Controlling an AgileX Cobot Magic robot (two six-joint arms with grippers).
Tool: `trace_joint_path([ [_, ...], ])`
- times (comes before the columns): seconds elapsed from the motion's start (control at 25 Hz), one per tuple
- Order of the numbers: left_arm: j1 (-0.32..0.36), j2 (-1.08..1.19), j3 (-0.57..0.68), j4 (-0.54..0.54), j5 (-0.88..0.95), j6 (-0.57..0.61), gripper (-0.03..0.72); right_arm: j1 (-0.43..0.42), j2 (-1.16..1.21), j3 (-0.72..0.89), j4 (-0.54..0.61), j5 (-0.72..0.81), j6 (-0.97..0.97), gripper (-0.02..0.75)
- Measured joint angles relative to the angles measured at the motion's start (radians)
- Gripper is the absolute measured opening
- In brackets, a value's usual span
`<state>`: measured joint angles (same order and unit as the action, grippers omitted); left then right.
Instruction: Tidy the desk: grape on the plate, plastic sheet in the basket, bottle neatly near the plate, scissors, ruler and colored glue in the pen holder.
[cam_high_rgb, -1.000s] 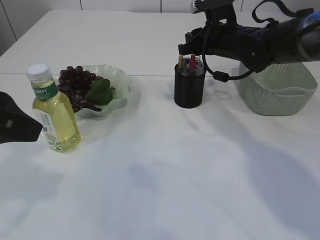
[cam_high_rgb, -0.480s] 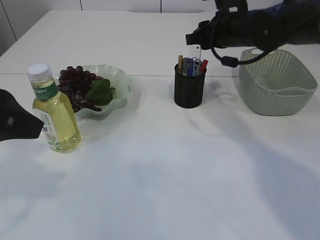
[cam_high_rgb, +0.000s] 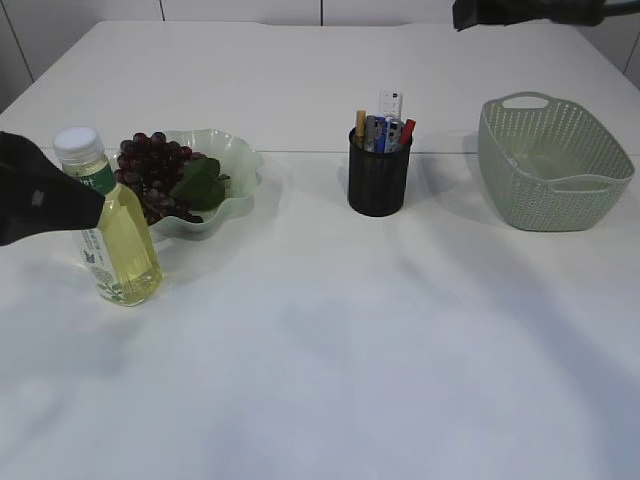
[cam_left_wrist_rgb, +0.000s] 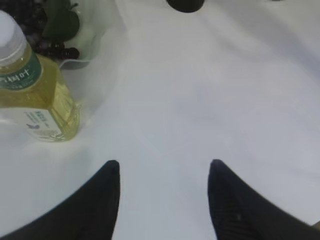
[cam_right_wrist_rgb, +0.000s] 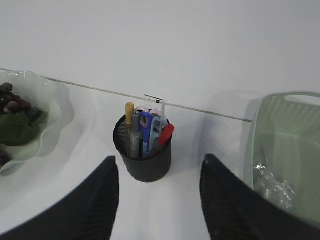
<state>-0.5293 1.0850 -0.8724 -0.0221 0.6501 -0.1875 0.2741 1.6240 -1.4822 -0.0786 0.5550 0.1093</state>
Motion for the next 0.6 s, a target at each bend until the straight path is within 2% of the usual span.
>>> trace_joint_path([
  [0.12,0.000,-0.002,0.000,0.022,-0.027,0.000,0.429,0.000,-0.065,0.000,0.002,0.091,0.000,0.449],
  [0.36,0.000,-0.034,0.000,0.062,-0.044,0.000,0.435,0.000,-0.129,0.000,-0.003,0.257,-0.049,0.458],
  [0.6,0.000,-0.044,0.000,0.125,0.027,0.015,0.436,0.000,-0.198,0.075,-0.003,0.220,-0.058,0.457],
])
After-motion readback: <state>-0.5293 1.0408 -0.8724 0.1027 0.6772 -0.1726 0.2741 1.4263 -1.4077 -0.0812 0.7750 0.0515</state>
